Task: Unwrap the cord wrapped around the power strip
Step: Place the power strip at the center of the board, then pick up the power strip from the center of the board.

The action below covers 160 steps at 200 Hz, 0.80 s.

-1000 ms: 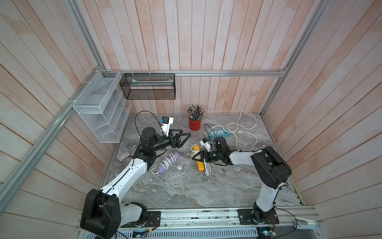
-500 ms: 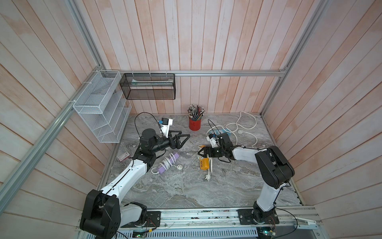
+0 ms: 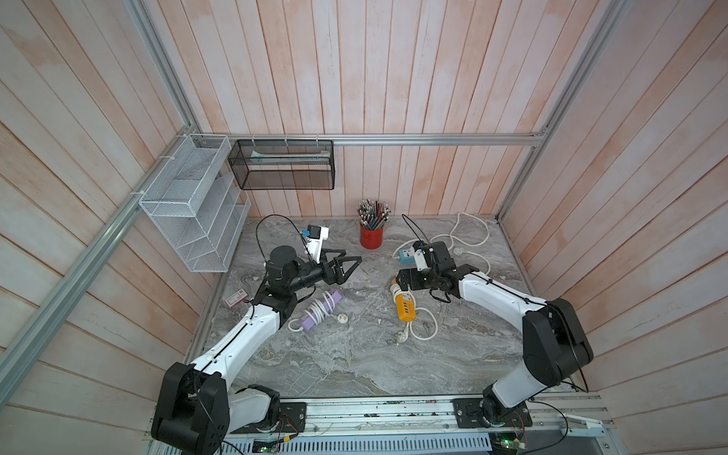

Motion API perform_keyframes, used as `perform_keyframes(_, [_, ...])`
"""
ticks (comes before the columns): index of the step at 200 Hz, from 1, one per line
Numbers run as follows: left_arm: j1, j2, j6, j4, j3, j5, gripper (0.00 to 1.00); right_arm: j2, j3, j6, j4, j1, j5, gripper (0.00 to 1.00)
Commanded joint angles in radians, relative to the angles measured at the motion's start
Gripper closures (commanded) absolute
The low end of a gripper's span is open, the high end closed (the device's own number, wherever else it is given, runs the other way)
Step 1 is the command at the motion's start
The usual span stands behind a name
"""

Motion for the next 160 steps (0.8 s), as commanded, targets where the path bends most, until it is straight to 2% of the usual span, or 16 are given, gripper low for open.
perform_keyframes(1, [0.006, -0.006, 0.019, -0.003, -0.028, -0.014, 0.0, -0.043, 0.025, 0.006, -0.125, 0.041, 0.074, 0.02])
perform_keyframes(33, [0.008, -0.003, 0.031, -0.008, -0.02, -0.03, 0.0, -0.065, -0.027, 0.096, -0.177, 0.146, 0.107, 0.02])
perform_keyframes(64, [0.008, 0.007, 0.035, -0.003, -0.017, -0.025, 0.0, -0.069, -0.102, 0.163, -0.166, 0.174, 0.099, 0.02])
perform_keyframes(106, [0.008, 0.0, 0.034, 0.006, -0.038, -0.022, 0.0, -0.034, -0.109, 0.17, -0.182, 0.202, 0.161, 0.02])
perform_keyframes(160, [0.008, 0.0, 0.033, 0.012, -0.043, -0.031, 0.0, 0.066, -0.093, 0.171, -0.122, 0.238, 0.167, 0.02])
